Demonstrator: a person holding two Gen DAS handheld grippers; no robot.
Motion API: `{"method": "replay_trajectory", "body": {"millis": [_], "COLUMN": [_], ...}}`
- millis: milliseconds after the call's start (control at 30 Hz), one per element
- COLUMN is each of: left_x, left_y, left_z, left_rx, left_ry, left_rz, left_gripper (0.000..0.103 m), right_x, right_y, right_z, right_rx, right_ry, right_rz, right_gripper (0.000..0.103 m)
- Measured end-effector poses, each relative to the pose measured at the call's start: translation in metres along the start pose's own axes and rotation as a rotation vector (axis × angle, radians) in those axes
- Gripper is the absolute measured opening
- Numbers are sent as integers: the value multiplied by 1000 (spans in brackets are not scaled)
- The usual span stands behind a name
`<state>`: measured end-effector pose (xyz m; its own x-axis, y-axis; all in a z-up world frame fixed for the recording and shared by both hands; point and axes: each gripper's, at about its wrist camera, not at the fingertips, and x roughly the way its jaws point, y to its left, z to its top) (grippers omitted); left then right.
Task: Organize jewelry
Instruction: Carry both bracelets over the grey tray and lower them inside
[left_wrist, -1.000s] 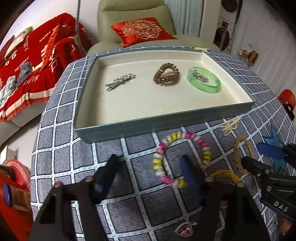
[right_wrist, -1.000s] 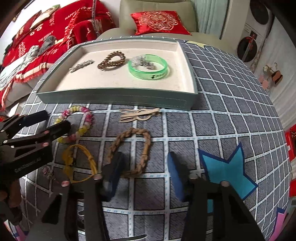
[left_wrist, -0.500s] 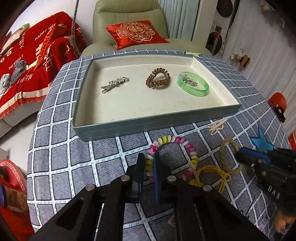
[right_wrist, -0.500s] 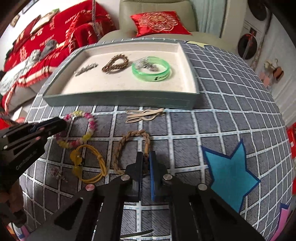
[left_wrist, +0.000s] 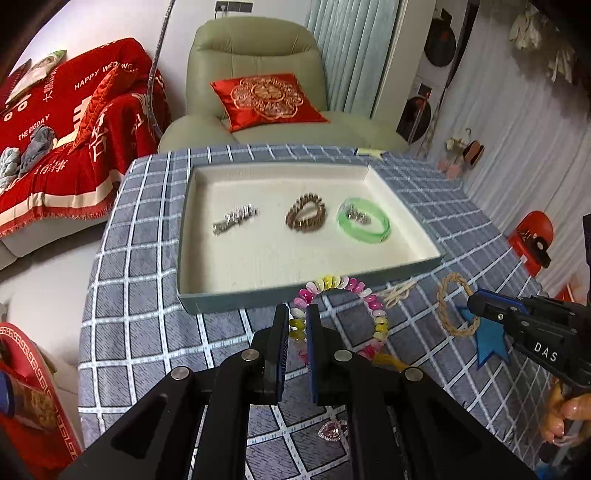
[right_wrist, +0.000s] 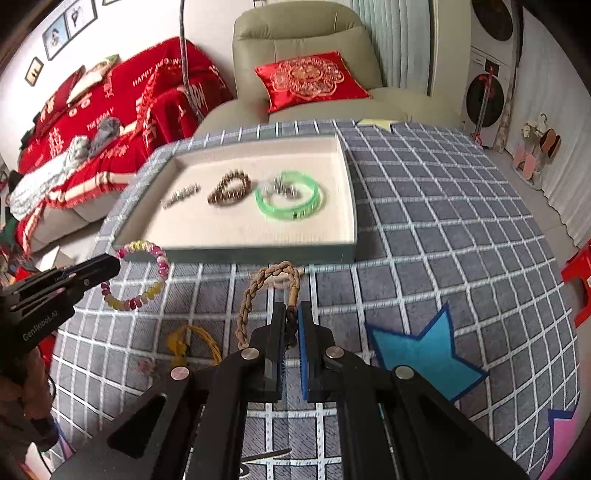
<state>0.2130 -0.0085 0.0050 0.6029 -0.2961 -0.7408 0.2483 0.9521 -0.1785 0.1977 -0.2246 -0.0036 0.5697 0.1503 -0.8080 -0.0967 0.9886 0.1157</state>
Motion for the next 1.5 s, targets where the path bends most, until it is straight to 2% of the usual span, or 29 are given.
{"method": "replay_trajectory", "body": {"millis": [333, 600, 1033, 1300, 1500], "left_x": [-12, 5, 73, 123, 147], "left_y": [16, 28, 35, 47, 47], "left_z": [41, 76, 123, 128, 123], "left_rx": [-18, -21, -33, -65, -43], "left_ry": [-69, -69, -28, 32, 66], "left_rz": [16, 47, 118, 144, 184], "left_gripper": [25, 25, 25, 25, 25], "right_x": [-8, 8, 72, 121, 148], "right_y": [0, 1, -12, -20, -31], "right_z": [44, 87, 140, 152, 151], "right_rx": [2, -10, 68, 117, 162], "right_ry": [-55, -65, -45, -25, 0], "right_rz": [29, 50, 87, 88, 82], "right_gripper": [7, 7, 7, 7, 7]}}
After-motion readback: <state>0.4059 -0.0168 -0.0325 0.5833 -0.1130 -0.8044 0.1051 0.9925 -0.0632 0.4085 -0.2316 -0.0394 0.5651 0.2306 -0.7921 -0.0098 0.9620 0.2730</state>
